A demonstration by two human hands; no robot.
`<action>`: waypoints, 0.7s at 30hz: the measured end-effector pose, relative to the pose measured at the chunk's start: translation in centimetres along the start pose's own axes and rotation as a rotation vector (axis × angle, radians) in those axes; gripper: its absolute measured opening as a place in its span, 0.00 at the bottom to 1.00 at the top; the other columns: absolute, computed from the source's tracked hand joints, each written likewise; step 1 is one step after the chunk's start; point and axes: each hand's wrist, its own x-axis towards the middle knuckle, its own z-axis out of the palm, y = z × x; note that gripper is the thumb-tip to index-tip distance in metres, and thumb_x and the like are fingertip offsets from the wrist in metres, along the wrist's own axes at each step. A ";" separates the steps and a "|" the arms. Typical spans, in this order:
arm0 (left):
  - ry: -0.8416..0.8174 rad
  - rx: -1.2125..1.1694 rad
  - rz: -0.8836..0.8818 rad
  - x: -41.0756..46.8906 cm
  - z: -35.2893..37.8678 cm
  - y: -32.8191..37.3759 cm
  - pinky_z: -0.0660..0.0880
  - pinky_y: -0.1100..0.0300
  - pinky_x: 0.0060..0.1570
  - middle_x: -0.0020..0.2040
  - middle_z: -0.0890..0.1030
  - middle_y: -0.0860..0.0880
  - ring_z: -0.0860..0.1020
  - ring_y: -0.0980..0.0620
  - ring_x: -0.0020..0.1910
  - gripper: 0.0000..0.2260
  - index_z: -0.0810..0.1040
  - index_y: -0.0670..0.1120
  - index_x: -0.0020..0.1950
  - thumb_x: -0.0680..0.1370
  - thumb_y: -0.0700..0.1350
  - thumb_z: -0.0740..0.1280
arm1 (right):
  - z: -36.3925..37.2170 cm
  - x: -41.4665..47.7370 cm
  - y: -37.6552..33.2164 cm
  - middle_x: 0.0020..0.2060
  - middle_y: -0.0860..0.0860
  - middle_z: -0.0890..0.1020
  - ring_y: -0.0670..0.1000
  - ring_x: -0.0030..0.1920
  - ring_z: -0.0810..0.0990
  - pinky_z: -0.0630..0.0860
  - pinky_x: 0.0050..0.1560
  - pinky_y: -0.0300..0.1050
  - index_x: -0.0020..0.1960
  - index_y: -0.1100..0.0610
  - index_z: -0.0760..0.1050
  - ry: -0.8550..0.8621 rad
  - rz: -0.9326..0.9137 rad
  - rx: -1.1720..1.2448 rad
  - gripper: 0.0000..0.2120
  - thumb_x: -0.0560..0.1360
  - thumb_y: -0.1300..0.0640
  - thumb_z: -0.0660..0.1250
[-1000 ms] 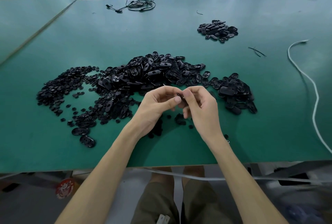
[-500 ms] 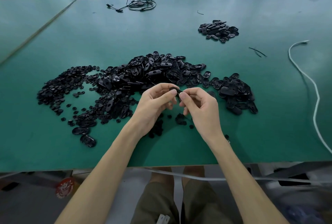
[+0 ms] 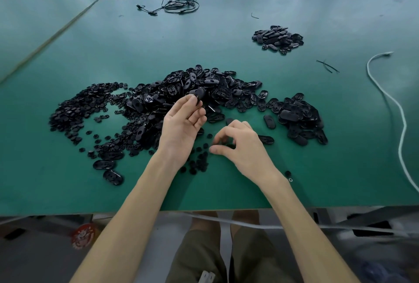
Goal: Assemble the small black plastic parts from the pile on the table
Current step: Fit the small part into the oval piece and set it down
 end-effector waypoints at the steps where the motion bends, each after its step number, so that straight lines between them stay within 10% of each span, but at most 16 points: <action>1: -0.004 0.038 0.018 0.0 0.0 -0.1 0.80 0.60 0.45 0.44 0.83 0.48 0.81 0.53 0.40 0.02 0.81 0.45 0.52 0.79 0.40 0.72 | 0.0 0.0 0.0 0.44 0.46 0.76 0.44 0.51 0.69 0.68 0.50 0.39 0.48 0.53 0.84 -0.001 -0.005 -0.005 0.08 0.74 0.51 0.78; 15: -0.118 0.456 0.096 -0.4 0.3 -1.3 0.80 0.58 0.55 0.54 0.87 0.40 0.83 0.51 0.46 0.11 0.84 0.40 0.63 0.82 0.35 0.68 | -0.5 -0.2 0.0 0.35 0.47 0.83 0.42 0.33 0.76 0.69 0.39 0.32 0.49 0.56 0.80 0.314 0.010 0.266 0.04 0.83 0.58 0.69; 21: -0.126 0.537 0.103 -0.5 0.4 -1.4 0.80 0.52 0.61 0.51 0.87 0.42 0.84 0.48 0.49 0.11 0.84 0.42 0.63 0.82 0.35 0.68 | -0.5 -0.1 0.0 0.40 0.44 0.85 0.42 0.44 0.82 0.71 0.45 0.29 0.55 0.53 0.80 0.385 0.020 0.279 0.05 0.82 0.62 0.68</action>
